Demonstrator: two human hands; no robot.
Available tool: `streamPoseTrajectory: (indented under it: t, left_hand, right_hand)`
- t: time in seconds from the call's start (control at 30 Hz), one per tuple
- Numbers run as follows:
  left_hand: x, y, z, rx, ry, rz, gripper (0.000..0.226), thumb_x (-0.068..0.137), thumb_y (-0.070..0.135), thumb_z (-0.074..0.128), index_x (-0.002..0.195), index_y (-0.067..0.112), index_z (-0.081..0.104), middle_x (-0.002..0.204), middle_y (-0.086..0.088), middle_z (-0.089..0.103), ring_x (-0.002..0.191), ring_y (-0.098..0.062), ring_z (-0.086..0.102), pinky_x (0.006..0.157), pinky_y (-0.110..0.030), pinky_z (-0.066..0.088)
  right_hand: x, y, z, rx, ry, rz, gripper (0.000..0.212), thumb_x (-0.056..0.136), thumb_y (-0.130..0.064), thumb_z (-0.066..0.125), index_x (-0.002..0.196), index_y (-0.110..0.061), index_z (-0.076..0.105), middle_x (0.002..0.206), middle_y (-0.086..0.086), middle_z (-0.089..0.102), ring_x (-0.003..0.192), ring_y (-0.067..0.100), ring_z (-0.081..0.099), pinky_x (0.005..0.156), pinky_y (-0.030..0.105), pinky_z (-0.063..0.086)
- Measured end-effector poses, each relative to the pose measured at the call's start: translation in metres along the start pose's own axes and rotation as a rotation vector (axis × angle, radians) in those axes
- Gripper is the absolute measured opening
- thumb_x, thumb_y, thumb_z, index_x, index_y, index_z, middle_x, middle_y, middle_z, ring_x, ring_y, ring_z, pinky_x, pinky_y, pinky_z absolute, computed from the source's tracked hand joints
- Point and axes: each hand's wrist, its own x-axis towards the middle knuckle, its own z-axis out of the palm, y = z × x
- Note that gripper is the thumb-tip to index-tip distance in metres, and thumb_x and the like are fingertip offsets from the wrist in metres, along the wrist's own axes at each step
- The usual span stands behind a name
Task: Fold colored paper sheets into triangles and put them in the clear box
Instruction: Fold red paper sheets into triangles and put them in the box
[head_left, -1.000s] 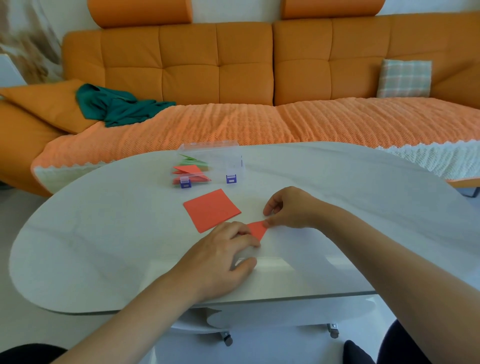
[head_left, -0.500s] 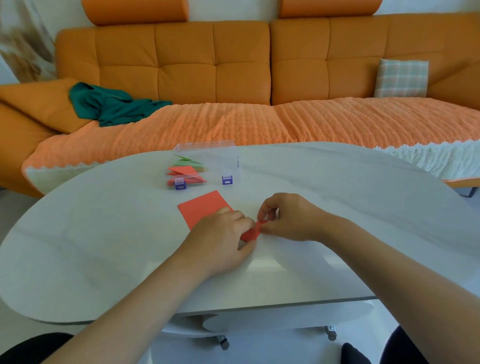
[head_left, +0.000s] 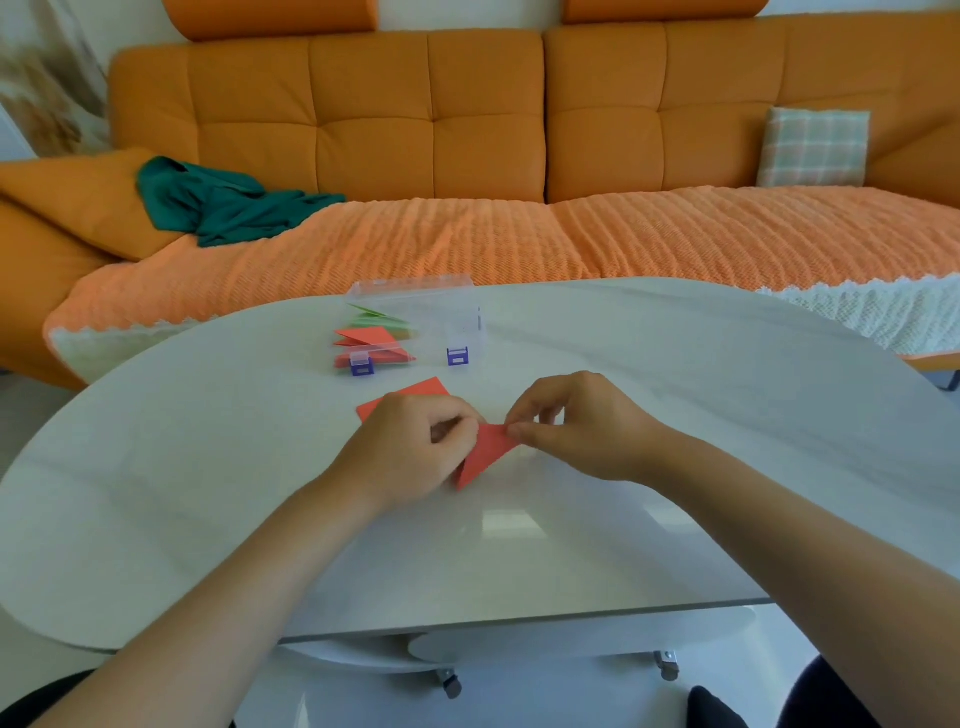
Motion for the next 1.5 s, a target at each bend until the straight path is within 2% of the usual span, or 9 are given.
streamPoseTrajectory:
  t: [0.1, 0.2, 0.4, 0.63, 0.8, 0.9, 1.13, 1.33, 1.5]
  left_hand:
    - [-0.002, 0.002, -0.003, -0.179, -0.024, -0.114, 0.021, 0.095, 0.020, 0.061, 0.079, 0.024, 0.074, 0.072, 0.008, 0.071, 0.068, -0.016, 0.069, 0.053, -0.032, 0.053]
    - [-0.003, 0.006, -0.003, -0.195, -0.044, -0.142, 0.016, 0.095, 0.020, 0.063, 0.083, 0.020, 0.073, 0.069, 0.005, 0.073, 0.066, -0.015, 0.072, 0.048, -0.027, 0.048]
    - [-0.003, 0.008, -0.003, -0.207, 0.000, -0.153, 0.017, 0.093, 0.015, 0.064, 0.079, 0.017, 0.073, 0.069, 0.003, 0.074, 0.065, -0.019, 0.072, 0.050, -0.029, 0.052]
    - [-0.002, 0.006, 0.000, -0.187, 0.004, -0.142, 0.018, 0.092, 0.018, 0.064, 0.077, 0.020, 0.073, 0.068, 0.004, 0.073, 0.058, -0.014, 0.066, 0.052, -0.027, 0.054]
    - [-0.002, 0.005, -0.001, -0.171, -0.012, -0.137, 0.018, 0.091, 0.014, 0.066, 0.073, 0.018, 0.071, 0.067, 0.001, 0.073, 0.059, -0.016, 0.068, 0.060, -0.035, 0.061]
    - [0.000, 0.003, -0.007, -0.190, 0.010, -0.144, 0.017, 0.089, 0.010, 0.066, 0.073, 0.013, 0.070, 0.066, 0.000, 0.071, 0.059, -0.013, 0.067, 0.059, -0.030, 0.059]
    - [0.004, -0.004, -0.026, -0.175, 0.104, -0.211, 0.019, 0.091, 0.004, 0.061, 0.073, 0.004, 0.067, 0.053, 0.008, 0.064, 0.048, -0.002, 0.056, 0.050, -0.014, 0.045]
    - [0.001, -0.001, -0.024, -0.226, 0.024, -0.219, 0.020, 0.095, 0.009, 0.061, 0.077, 0.008, 0.069, 0.065, -0.001, 0.072, 0.059, -0.011, 0.068, 0.055, -0.023, 0.053]
    - [0.001, 0.000, -0.015, -0.214, 0.003, -0.178, 0.016, 0.095, 0.012, 0.062, 0.082, 0.012, 0.072, 0.071, 0.001, 0.073, 0.066, -0.014, 0.070, 0.061, -0.029, 0.059]
  right_hand:
    - [-0.001, -0.006, -0.003, 0.044, -0.013, -0.004, 0.010, 0.089, -0.024, 0.071, 0.083, -0.030, 0.077, 0.080, -0.015, 0.072, 0.076, 0.007, 0.062, 0.066, 0.015, 0.047]
    - [-0.002, -0.011, -0.003, 0.076, -0.016, -0.002, 0.010, 0.087, -0.023, 0.071, 0.081, -0.029, 0.077, 0.078, -0.014, 0.073, 0.073, 0.005, 0.062, 0.065, 0.014, 0.046]
    - [-0.007, -0.021, 0.004, 0.180, 0.062, 0.025, 0.011, 0.087, -0.018, 0.071, 0.080, -0.022, 0.077, 0.077, -0.010, 0.074, 0.069, 0.002, 0.064, 0.066, 0.014, 0.049]
    - [-0.007, -0.030, 0.014, 0.184, 0.128, 0.068, 0.013, 0.080, -0.018, 0.068, 0.070, -0.025, 0.072, 0.070, -0.009, 0.071, 0.068, 0.019, 0.066, 0.065, 0.035, 0.056]
    - [-0.006, -0.035, 0.013, 0.220, 0.083, 0.129, 0.011, 0.078, -0.018, 0.071, 0.069, -0.023, 0.075, 0.066, -0.009, 0.071, 0.055, 0.004, 0.057, 0.052, 0.020, 0.047]
    - [-0.005, -0.033, 0.007, 0.248, 0.086, 0.180, 0.013, 0.080, -0.016, 0.070, 0.069, -0.020, 0.076, 0.062, -0.007, 0.069, 0.053, 0.004, 0.055, 0.048, 0.019, 0.045]
    - [-0.001, -0.016, -0.006, 0.199, 0.148, 0.289, 0.012, 0.080, -0.018, 0.069, 0.069, -0.019, 0.075, 0.064, -0.003, 0.069, 0.057, 0.009, 0.065, 0.049, 0.022, 0.047]
    - [-0.002, -0.021, -0.005, 0.257, 0.177, 0.208, 0.013, 0.088, -0.026, 0.068, 0.079, -0.024, 0.077, 0.078, -0.008, 0.074, 0.067, 0.012, 0.067, 0.055, 0.019, 0.048]
    - [-0.001, -0.030, 0.006, 0.181, 0.057, 0.107, 0.014, 0.089, -0.024, 0.074, 0.077, -0.030, 0.075, 0.071, -0.017, 0.071, 0.066, -0.003, 0.063, 0.064, 0.014, 0.046]
